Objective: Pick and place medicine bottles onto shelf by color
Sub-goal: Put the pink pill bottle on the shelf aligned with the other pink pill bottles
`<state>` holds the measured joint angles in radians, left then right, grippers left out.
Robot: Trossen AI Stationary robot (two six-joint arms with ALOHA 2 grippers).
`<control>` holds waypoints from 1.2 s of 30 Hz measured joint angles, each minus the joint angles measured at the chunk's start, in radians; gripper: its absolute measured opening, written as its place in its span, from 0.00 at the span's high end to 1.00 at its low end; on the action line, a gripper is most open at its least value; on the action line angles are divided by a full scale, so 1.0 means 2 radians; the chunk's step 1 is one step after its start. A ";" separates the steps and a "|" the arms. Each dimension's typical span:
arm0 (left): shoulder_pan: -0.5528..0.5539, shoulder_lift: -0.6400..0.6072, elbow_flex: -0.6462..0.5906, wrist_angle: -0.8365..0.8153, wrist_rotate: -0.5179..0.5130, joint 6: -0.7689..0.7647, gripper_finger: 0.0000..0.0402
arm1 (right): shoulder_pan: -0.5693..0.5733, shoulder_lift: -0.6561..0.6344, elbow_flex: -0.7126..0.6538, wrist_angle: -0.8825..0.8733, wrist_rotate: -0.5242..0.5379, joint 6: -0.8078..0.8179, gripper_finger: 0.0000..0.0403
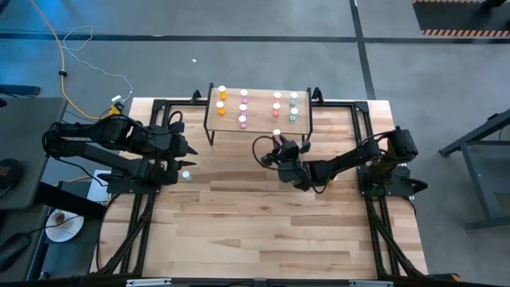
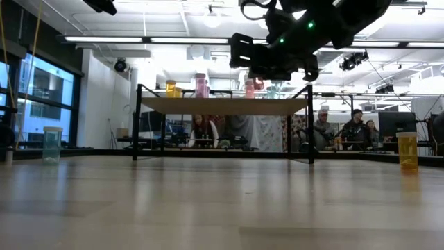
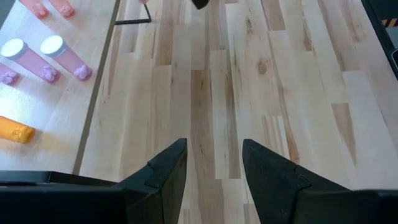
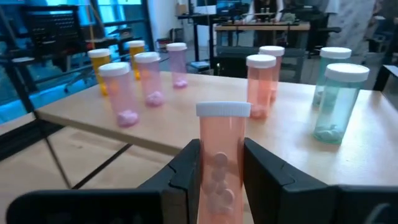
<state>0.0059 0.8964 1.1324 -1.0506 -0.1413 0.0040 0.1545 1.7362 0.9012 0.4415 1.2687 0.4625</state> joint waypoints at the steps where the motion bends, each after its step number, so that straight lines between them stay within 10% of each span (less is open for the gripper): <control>1: 0.000 0.000 0.000 0.000 0.000 0.000 0.63 | -0.004 0.002 0.000 0.004 0.000 0.000 0.79; 14: 0.000 0.000 0.000 0.000 0.000 0.000 0.63 | 0.003 0.016 0.000 0.211 -0.004 -0.223 0.79; 21: 0.000 0.000 0.000 0.000 0.000 0.000 0.63 | -0.014 0.016 0.000 0.321 -0.092 -0.349 0.79; 36: 0.000 0.000 0.000 0.000 0.000 0.000 0.63 | -0.092 0.016 0.000 0.200 -0.217 -0.268 0.79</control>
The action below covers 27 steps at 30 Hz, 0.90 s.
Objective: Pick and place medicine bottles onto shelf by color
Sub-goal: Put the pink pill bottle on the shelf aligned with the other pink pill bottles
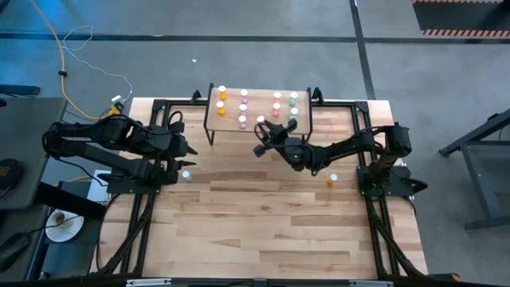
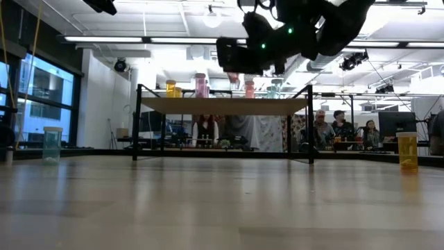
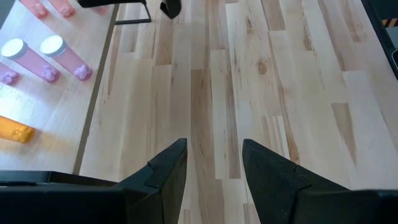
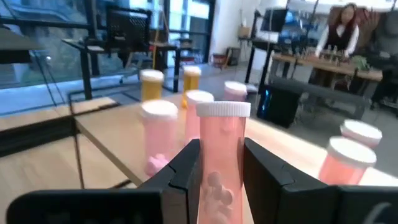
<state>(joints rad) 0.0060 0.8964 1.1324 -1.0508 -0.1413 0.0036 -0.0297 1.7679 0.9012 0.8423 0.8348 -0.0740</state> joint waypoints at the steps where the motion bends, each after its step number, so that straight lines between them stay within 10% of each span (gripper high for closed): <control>1: 0.000 0.000 0.000 0.000 0.000 0.000 0.63 | -0.002 0.000 0.000 -0.010 0.000 0.010 0.79; 21: 0.000 0.000 0.000 -0.001 0.000 0.000 0.63 | -0.065 -0.009 0.000 -0.004 -0.169 0.062 0.79; 27: 0.000 0.000 0.000 -0.002 0.000 0.000 0.63 | -0.049 -0.008 0.000 -0.042 -0.129 0.062 0.79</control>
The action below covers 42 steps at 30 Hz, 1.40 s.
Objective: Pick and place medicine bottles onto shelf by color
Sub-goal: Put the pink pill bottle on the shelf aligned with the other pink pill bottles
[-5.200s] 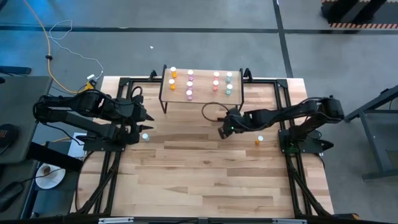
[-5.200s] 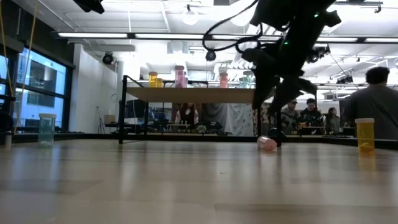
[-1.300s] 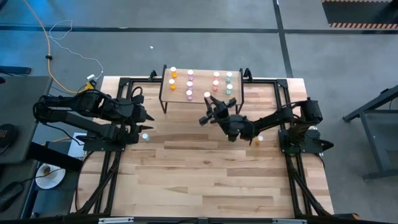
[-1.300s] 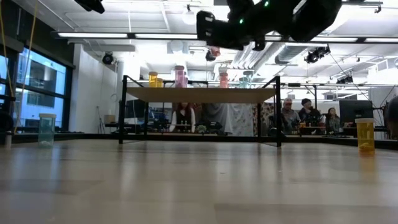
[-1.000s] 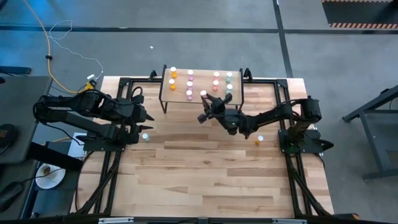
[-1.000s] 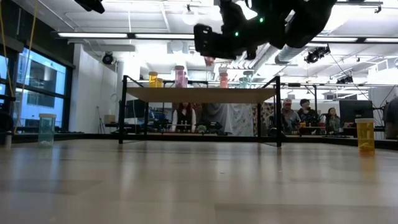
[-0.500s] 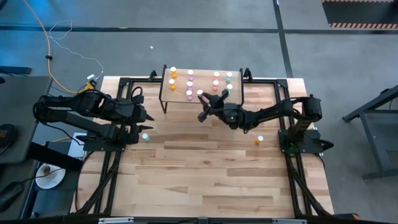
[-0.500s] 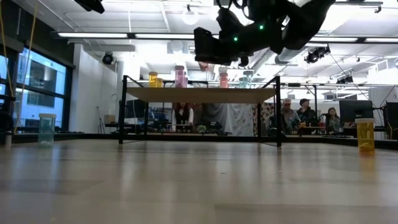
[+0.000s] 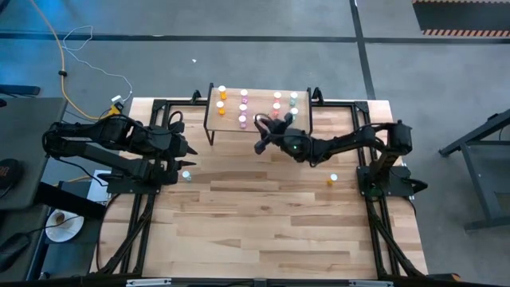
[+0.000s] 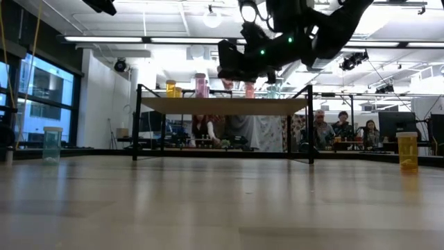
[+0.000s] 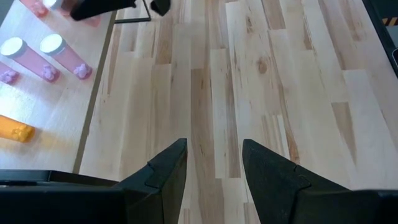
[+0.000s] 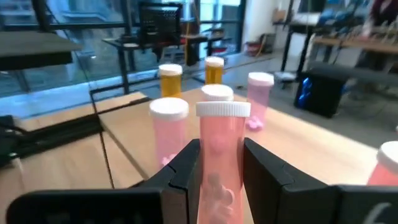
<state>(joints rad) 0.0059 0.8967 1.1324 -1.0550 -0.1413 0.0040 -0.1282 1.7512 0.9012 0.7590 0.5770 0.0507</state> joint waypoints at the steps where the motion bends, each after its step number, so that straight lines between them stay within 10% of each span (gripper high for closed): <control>1: 0.000 0.000 0.000 0.000 0.000 0.000 0.63 | 0.009 0.000 0.000 0.005 0.018 -0.013 0.79; 13: 0.000 0.000 0.000 0.001 0.000 0.000 0.63 | 0.072 -0.076 -0.023 -0.042 0.123 -0.071 0.79; 21: 0.000 0.000 0.000 0.002 0.000 0.000 0.63 | 0.087 -0.130 -0.190 0.204 0.098 -0.078 0.79; 42: 0.000 0.000 0.000 0.002 0.000 0.000 0.63 | 0.021 0.055 -0.129 0.360 0.031 -0.131 0.79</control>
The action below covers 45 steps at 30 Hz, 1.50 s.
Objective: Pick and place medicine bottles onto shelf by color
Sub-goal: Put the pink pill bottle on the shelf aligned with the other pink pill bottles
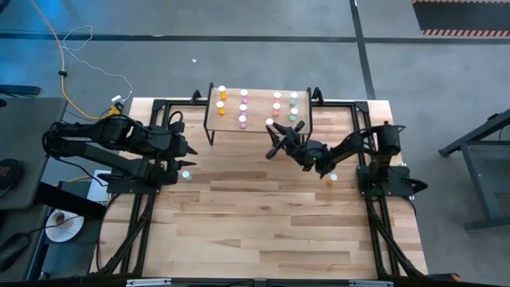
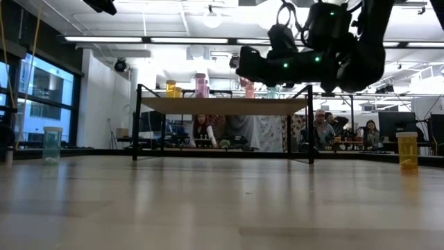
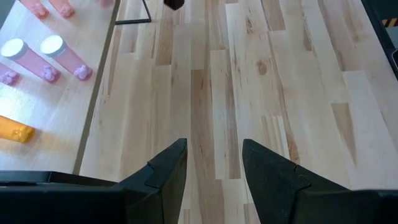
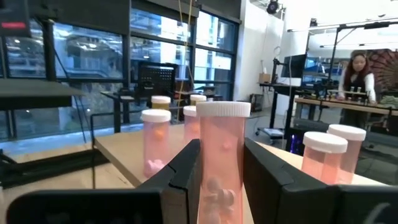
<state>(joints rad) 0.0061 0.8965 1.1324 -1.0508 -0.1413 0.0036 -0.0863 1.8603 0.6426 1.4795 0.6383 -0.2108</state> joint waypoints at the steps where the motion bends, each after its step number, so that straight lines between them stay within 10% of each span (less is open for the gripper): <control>1: 0.000 0.000 0.000 0.000 0.000 0.000 0.63 | -0.002 0.002 0.001 -0.002 0.000 0.000 0.79; 45: 0.000 0.000 0.000 0.000 0.000 0.000 0.63 | -0.012 0.003 0.001 -0.075 0.058 0.036 0.67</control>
<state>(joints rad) 0.0060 0.8967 1.1324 -1.0508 -0.1416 0.0040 -0.1109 1.8656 0.6441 1.3303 0.7552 -0.1383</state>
